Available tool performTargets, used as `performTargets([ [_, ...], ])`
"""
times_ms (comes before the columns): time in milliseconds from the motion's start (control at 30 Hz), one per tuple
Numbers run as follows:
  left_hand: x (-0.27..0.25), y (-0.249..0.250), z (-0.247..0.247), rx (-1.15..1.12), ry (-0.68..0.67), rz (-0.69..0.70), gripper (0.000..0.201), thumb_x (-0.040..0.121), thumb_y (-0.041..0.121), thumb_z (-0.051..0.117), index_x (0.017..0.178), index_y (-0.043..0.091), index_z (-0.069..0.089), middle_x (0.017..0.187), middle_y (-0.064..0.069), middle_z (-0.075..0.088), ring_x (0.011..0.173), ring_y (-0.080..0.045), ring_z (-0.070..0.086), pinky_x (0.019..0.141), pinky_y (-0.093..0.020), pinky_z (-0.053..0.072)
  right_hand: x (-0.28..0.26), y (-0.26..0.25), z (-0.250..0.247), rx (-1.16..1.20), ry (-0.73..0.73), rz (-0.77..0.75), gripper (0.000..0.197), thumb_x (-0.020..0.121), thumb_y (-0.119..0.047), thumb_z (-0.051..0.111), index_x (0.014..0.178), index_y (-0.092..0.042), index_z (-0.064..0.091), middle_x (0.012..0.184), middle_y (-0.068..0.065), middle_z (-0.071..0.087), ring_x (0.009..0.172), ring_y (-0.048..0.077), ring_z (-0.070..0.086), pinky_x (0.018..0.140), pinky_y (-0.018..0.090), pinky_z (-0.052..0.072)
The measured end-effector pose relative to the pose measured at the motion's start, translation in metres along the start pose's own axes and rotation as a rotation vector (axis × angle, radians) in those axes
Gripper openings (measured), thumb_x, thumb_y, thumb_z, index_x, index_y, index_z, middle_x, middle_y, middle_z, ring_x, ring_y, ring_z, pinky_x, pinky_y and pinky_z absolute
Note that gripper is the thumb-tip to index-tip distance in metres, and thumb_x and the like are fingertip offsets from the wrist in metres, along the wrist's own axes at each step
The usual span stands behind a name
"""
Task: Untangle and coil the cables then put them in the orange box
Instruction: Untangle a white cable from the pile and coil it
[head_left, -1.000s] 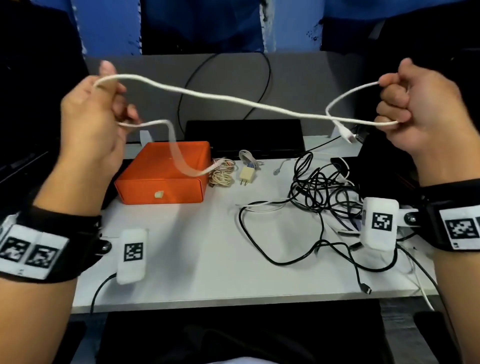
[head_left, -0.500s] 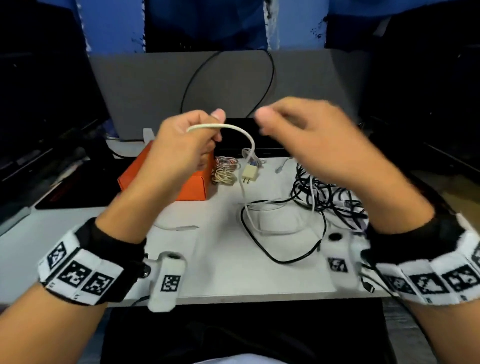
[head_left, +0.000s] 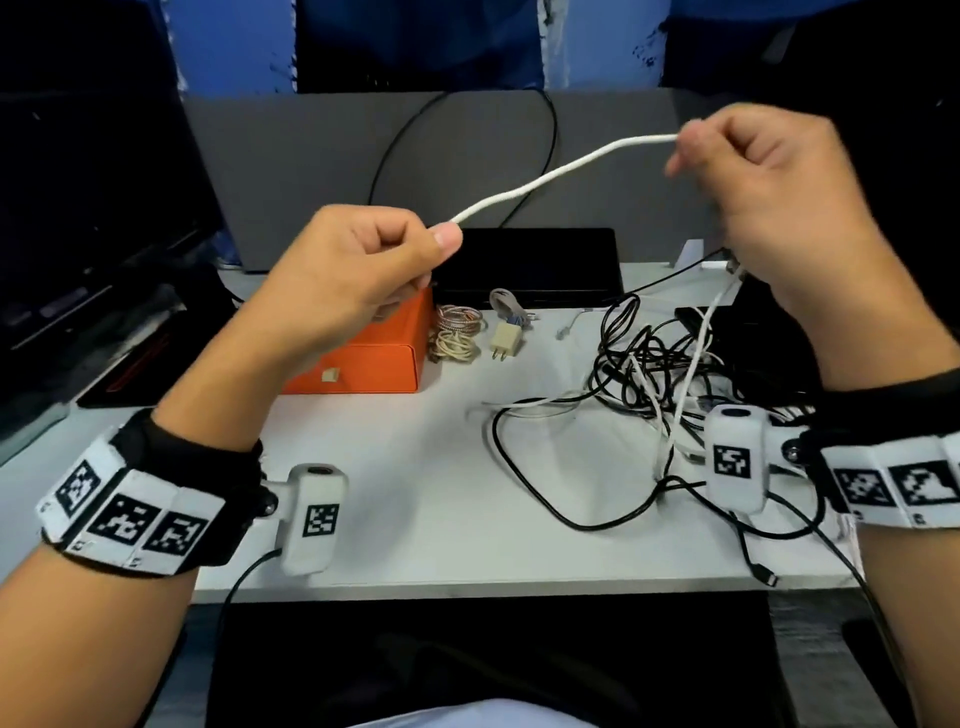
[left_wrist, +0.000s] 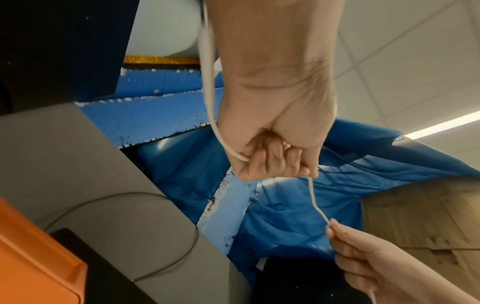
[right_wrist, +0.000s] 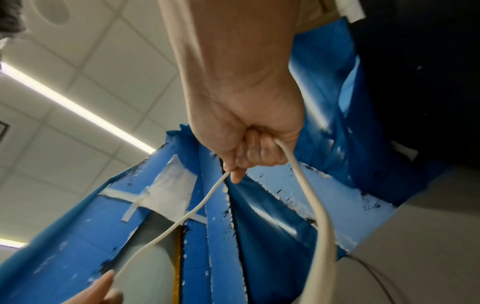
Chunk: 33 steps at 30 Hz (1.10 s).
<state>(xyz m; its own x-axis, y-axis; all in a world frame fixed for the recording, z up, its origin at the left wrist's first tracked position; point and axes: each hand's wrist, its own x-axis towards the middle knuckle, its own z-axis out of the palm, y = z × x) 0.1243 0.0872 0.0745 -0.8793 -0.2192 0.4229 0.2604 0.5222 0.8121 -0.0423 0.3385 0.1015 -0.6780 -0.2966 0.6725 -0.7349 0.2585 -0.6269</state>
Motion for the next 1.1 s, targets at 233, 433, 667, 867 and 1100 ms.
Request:
performTargets([
  [233, 0.000, -0.003, 0.028, -0.330, -0.040, -0.030, 0.041, 0.098, 0.044, 0.056, 0.068, 0.017, 0.060, 0.050, 0.003, 0.028, 0.048, -0.016, 0.016, 0.050, -0.032, 0.015, -0.032, -0.036, 0.032, -0.409, -0.256, -0.243, 0.045, 0.101, -0.047, 0.045, 0.143, -0.032, 0.054, 0.132, -0.006, 0.060, 0.129, 0.017, 0.047, 0.119, 0.048, 0.024],
  [433, -0.002, -0.003, 0.029, -0.453, -0.156, -0.041, 0.044, 0.102, 0.041, 0.050, 0.067, 0.017, 0.060, 0.044, 0.006, 0.031, 0.040, -0.011, 0.022, 0.052, -0.037, 0.012, -0.042, -0.048, 0.043, -0.053, -0.409, -0.273, 0.023, 0.105, -0.034, 0.054, 0.099, -0.021, 0.072, 0.070, -0.009, 0.057, 0.063, 0.004, 0.050, 0.062, 0.026, 0.040],
  [667, -0.002, -0.002, 0.020, -0.619, -0.256, -0.044, 0.038, 0.109, 0.032, 0.037, 0.079, 0.016, 0.054, 0.050, 0.008, 0.027, 0.042, -0.007, 0.022, 0.046, -0.023, 0.026, -0.023, -0.019, 0.031, 0.066, -0.229, -0.194, 0.017, 0.103, -0.029, 0.059, 0.110, -0.024, 0.074, 0.079, -0.009, 0.061, 0.069, 0.001, 0.046, 0.066, 0.024, 0.039],
  [867, 0.009, -0.001, 0.011, -0.901, -0.084, 0.089, 0.035, 0.110, 0.016, 0.027, 0.131, 0.004, 0.053, 0.070, 0.010, 0.052, 0.058, -0.003, 0.046, 0.063, -0.020, 0.040, -0.040, -0.010, 0.064, -0.341, -0.570, -0.082, 0.036, 0.108, -0.034, 0.048, 0.141, -0.047, 0.057, 0.067, -0.013, 0.055, 0.053, 0.003, 0.045, 0.052, 0.021, 0.037],
  [1100, 0.003, -0.006, 0.015, -0.165, 0.139, 0.268, 0.042, 0.113, 0.017, 0.031, 0.150, -0.002, 0.037, 0.121, -0.006, 0.072, 0.109, -0.021, 0.072, 0.094, -0.034, 0.056, -0.067, -0.040, 0.077, -0.078, -1.029, -0.266, 0.028, 0.110, -0.023, 0.048, 0.125, -0.011, 0.067, 0.070, -0.012, 0.058, 0.060, -0.003, 0.049, 0.060, 0.015, 0.034],
])
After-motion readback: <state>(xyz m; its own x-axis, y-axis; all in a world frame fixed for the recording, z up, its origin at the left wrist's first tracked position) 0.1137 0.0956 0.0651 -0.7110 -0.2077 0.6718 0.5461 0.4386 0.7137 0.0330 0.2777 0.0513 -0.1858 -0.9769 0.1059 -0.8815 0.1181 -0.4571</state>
